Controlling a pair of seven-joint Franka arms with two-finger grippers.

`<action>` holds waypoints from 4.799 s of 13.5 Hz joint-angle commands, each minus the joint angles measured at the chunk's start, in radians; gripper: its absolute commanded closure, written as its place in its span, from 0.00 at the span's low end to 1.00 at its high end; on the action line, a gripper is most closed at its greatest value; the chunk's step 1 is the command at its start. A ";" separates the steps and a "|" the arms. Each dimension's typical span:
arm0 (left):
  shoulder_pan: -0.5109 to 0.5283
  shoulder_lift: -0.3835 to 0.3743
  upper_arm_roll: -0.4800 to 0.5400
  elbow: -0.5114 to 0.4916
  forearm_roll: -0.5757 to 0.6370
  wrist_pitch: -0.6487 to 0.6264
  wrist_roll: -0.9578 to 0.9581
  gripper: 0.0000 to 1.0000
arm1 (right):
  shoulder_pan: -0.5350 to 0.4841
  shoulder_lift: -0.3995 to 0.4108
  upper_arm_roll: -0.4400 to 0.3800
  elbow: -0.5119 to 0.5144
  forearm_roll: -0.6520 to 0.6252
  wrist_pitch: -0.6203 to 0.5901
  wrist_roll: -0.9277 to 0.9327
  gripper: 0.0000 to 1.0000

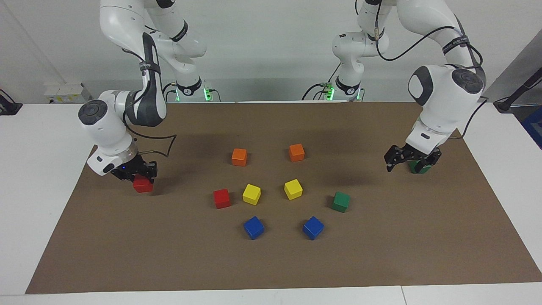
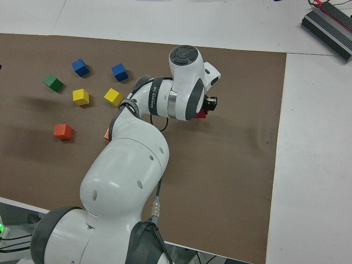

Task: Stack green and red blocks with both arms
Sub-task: 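Reach to the other green block and grasp it with the left gripper, then stack green on green with the left gripper while the right gripper releases red, then reach to the other red block and grasp it with the right gripper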

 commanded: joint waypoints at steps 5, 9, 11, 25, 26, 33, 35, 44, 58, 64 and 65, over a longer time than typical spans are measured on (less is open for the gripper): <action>-0.187 0.216 0.016 0.106 -0.015 0.116 0.007 0.04 | -0.021 -0.022 0.014 -0.077 0.008 0.086 -0.021 1.00; -0.214 0.259 0.013 0.101 -0.009 0.144 0.088 0.00 | -0.018 -0.018 0.014 -0.086 0.008 0.095 -0.010 1.00; -0.214 0.284 0.013 0.101 -0.012 0.170 0.110 0.00 | -0.017 -0.020 0.014 -0.094 0.008 0.113 -0.010 1.00; -0.233 0.304 0.018 0.031 0.058 0.244 0.153 0.18 | -0.009 -0.002 0.016 -0.108 0.008 0.149 0.007 1.00; -0.233 0.302 0.018 0.034 0.069 0.227 0.153 0.46 | -0.008 -0.002 0.016 -0.108 0.008 0.149 0.012 1.00; -0.205 0.286 0.025 0.159 -0.002 0.031 0.141 1.00 | -0.009 0.011 0.016 -0.108 0.008 0.150 0.013 1.00; -0.132 0.189 0.025 0.135 -0.037 -0.021 0.141 1.00 | -0.009 0.012 0.016 -0.108 0.008 0.161 0.013 1.00; 0.167 -0.136 0.033 -0.135 -0.027 -0.101 0.275 1.00 | -0.008 0.012 0.016 -0.100 0.008 0.149 0.012 0.00; 0.344 -0.212 0.033 -0.483 -0.012 0.285 0.458 1.00 | 0.238 0.072 0.025 0.461 -0.032 -0.448 0.363 0.00; 0.362 -0.196 0.033 -0.518 -0.012 0.341 0.405 1.00 | 0.380 0.115 0.026 0.440 -0.029 -0.327 0.412 0.00; 0.359 -0.190 0.033 -0.523 -0.012 0.339 0.373 1.00 | 0.382 0.120 0.029 0.429 -0.028 -0.303 0.401 0.00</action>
